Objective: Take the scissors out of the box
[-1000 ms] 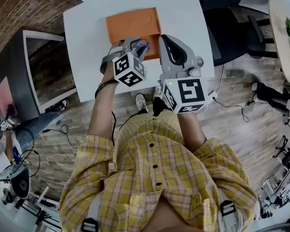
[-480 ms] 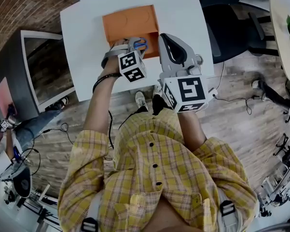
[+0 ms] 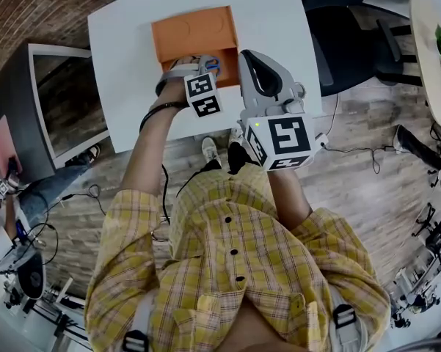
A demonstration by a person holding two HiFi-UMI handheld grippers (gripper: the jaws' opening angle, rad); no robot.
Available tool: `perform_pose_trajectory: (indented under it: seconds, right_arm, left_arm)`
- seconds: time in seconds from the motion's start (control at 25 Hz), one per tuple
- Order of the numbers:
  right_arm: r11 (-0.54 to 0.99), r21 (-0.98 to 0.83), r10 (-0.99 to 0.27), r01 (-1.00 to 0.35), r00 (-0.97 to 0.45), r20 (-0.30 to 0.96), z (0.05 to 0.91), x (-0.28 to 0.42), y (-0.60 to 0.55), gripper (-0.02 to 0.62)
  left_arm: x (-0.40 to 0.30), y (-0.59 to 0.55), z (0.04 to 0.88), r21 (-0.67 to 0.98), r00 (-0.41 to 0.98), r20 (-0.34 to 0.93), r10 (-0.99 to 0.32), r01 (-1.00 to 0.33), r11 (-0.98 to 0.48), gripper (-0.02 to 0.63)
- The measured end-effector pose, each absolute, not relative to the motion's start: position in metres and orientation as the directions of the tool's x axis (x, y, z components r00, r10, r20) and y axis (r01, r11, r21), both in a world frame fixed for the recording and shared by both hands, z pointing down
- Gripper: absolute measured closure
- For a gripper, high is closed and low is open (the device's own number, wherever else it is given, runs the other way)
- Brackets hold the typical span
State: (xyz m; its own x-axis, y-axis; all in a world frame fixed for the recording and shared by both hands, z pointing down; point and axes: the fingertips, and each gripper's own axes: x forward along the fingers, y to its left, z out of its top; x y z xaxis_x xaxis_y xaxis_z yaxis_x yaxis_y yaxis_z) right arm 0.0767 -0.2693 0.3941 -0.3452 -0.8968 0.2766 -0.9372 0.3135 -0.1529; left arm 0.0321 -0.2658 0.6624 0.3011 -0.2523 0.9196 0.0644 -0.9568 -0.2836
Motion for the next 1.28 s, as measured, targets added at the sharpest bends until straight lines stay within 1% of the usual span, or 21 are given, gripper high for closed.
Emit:
perform_pose_trajectory:
  seconds: [0.68, 1.04, 1.28]
  right_arm:
    - [0.309, -0.163, -0.894, -0.937, -0.345, 0.287, 0.400, 0.085, -0.270, 0.589]
    - [0.310, -0.144, -0.891, -0.940, -0.340, 0.300, 0.402, 0.086, -0.272, 0.589]
    - [0.318, -0.128, -0.887, -0.939, -0.343, 0.310, 0.403, 0.083, -0.270, 0.589]
  left_arm:
    - [0.032, -0.274, 0.700, -0.266, 0.223, 0.945, -0.238, 0.107, -0.958, 0.413]
    - [0.033, -0.274, 0.718, -0.199, 0.205, 0.962, -0.178, 0.086, -0.976, 0.420]
    - [0.031, -0.276, 0.723, -0.187, 0.196, 0.966, -0.169, 0.079, -0.979, 0.428]
